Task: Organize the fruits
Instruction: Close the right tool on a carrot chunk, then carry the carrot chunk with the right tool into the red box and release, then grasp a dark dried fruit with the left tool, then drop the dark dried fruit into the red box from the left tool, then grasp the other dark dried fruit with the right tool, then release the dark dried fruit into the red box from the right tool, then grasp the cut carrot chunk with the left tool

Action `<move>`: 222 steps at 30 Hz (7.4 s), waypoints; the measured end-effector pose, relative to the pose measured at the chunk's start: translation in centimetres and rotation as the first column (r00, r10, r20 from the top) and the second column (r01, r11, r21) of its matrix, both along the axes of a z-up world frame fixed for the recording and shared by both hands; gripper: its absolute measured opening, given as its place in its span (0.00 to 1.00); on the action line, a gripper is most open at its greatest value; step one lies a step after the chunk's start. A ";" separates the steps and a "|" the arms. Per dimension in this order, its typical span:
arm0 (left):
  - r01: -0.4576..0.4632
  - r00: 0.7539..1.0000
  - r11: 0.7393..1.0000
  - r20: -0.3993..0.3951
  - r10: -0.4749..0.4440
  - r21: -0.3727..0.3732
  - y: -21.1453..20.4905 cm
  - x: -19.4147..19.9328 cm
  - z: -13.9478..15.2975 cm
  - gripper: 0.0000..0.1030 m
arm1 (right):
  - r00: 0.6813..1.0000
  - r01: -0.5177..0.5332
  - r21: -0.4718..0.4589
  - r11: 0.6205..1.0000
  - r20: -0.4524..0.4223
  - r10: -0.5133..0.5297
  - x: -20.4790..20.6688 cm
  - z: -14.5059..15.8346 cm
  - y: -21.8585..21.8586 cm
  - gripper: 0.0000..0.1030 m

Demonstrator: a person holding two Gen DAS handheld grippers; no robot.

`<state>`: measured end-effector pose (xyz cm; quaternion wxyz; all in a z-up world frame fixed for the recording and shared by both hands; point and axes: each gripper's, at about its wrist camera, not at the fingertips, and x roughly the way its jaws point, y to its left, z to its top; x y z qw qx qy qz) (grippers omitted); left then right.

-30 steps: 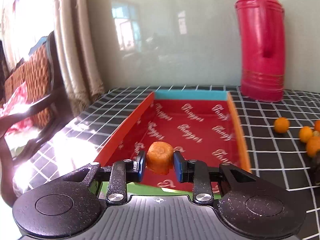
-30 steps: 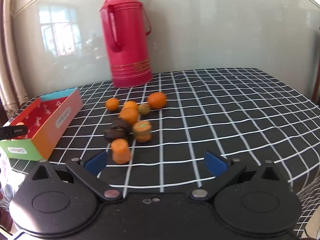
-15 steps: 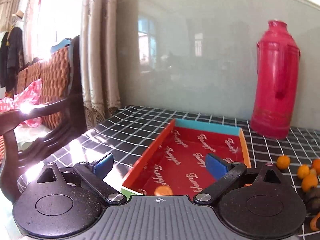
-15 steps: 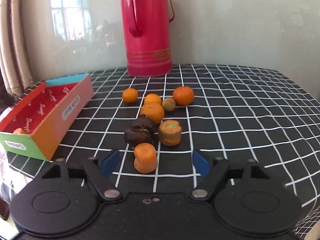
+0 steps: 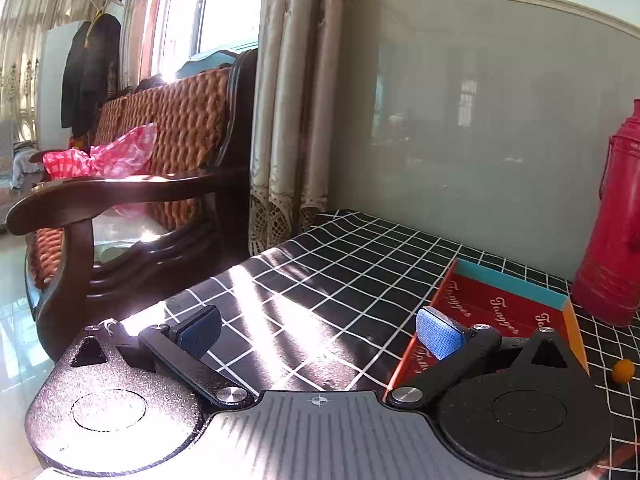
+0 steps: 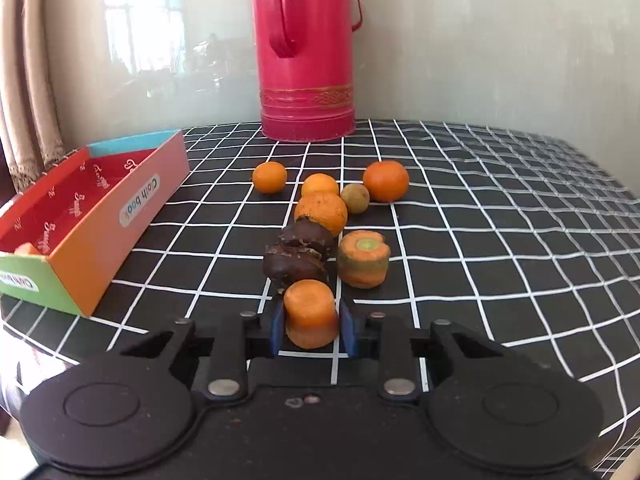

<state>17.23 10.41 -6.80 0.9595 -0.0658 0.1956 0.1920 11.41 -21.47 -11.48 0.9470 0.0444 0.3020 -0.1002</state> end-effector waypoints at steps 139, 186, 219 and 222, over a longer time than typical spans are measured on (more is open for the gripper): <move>0.052 0.999 0.996 0.009 -0.053 0.067 -4.0 -0.4 -0.5 0.87 | 0.963 0.126 -0.118 0.985 0.253 -0.093 -3.3 3.8 0.0 0.94; -0.298 0.954 0.950 0.002 0.299 0.089 11.4 -5.4 -2.2 0.97 | 0.901 -0.331 -0.126 0.935 0.251 0.353 2.5 2.5 12.0 0.30; 0.004 0.999 0.994 0.047 -0.009 0.108 0.3 -3.5 -0.4 0.98 | 0.969 0.080 -0.166 0.983 0.246 -0.037 -0.4 3.8 3.7 0.94; 0.132 0.987 0.982 0.069 -0.142 0.131 -3.9 -3.3 -0.1 0.98 | 0.951 0.207 -0.187 0.960 0.269 -0.153 -1.6 4.2 1.0 0.94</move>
